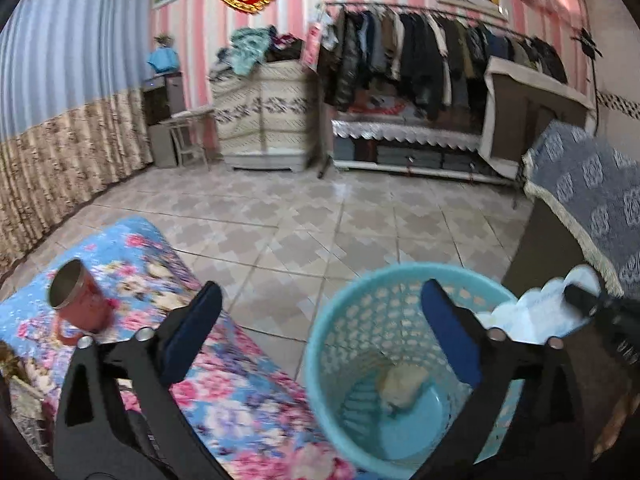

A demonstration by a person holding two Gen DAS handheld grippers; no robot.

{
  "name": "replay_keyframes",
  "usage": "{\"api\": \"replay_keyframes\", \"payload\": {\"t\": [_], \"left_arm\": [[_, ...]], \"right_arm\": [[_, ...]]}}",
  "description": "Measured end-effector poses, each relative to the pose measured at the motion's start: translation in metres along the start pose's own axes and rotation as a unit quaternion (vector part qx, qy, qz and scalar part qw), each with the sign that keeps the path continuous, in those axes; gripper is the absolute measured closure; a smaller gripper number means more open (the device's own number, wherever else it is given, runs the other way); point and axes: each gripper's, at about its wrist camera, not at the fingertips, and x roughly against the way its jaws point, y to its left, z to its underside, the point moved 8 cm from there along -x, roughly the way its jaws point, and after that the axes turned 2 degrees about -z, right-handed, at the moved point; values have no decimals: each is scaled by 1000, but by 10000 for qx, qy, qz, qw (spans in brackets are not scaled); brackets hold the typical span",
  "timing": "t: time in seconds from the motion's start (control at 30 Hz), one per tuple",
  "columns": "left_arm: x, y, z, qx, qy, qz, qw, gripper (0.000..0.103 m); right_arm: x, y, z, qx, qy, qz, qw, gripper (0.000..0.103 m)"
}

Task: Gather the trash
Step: 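Withdraw both tools from the basket back toward the bed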

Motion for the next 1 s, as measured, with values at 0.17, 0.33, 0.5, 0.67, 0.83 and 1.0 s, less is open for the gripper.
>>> {"api": "replay_keyframes", "payload": {"t": [0.17, 0.33, 0.5, 0.67, 0.83, 1.0], "left_arm": [[15, 23, -12, -80, -140, -269, 9995, 5], [24, 41, -13, 85, -100, -342, 9993, 5], [32, 51, -11, 149, -70, -410, 9990, 5], [43, 62, -12, 251, -116, -468, 9985, 5], [60, 75, -14, 298, -234, -552, 9978, 5], [78, 85, -15, 225, -472, -662, 9964, 5]], "right_arm": [[-19, 19, 5, 48, 151, -123, 9998, 95], [-45, 40, 7, 172, 347, -138, 9992, 94], [-55, 46, 8, 284, 391, -56, 9988, 32], [-55, 44, 10, 195, 461, -91, 9987, 25], [-41, 46, 5, 167, 283, -58, 9994, 10], [-30, 56, 1, 275, 152, -69, 9995, 9]]}}
